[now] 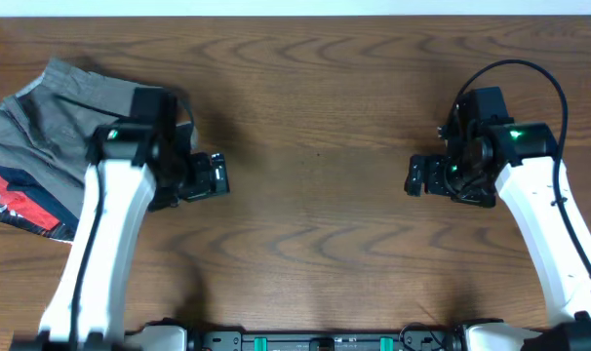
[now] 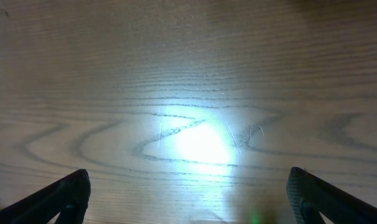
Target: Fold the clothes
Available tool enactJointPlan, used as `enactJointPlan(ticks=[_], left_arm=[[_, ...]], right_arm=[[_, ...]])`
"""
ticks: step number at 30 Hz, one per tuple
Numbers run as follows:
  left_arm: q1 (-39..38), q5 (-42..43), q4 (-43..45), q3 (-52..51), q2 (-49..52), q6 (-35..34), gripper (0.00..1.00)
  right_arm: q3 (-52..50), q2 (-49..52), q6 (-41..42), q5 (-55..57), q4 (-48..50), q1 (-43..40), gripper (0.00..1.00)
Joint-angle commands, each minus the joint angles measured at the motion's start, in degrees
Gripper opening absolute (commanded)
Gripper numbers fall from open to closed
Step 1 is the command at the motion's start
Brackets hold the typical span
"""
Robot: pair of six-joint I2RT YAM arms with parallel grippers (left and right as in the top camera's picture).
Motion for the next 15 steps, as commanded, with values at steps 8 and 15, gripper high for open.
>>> enactJointPlan(ticks=[8,15], left_arm=[[-5.9,-12.5,11.4,-7.0,-34.6,2.1,0.98],[-6.0,-12.5,13.3,-11.6,-50.3,2.1,0.98]], right_arm=[[-3.1,-21.0,3.6,11.6,11.1,3.3,0.99],[-11.0,-39.4,5.0,24.0,21.8,7.0,0.99]])
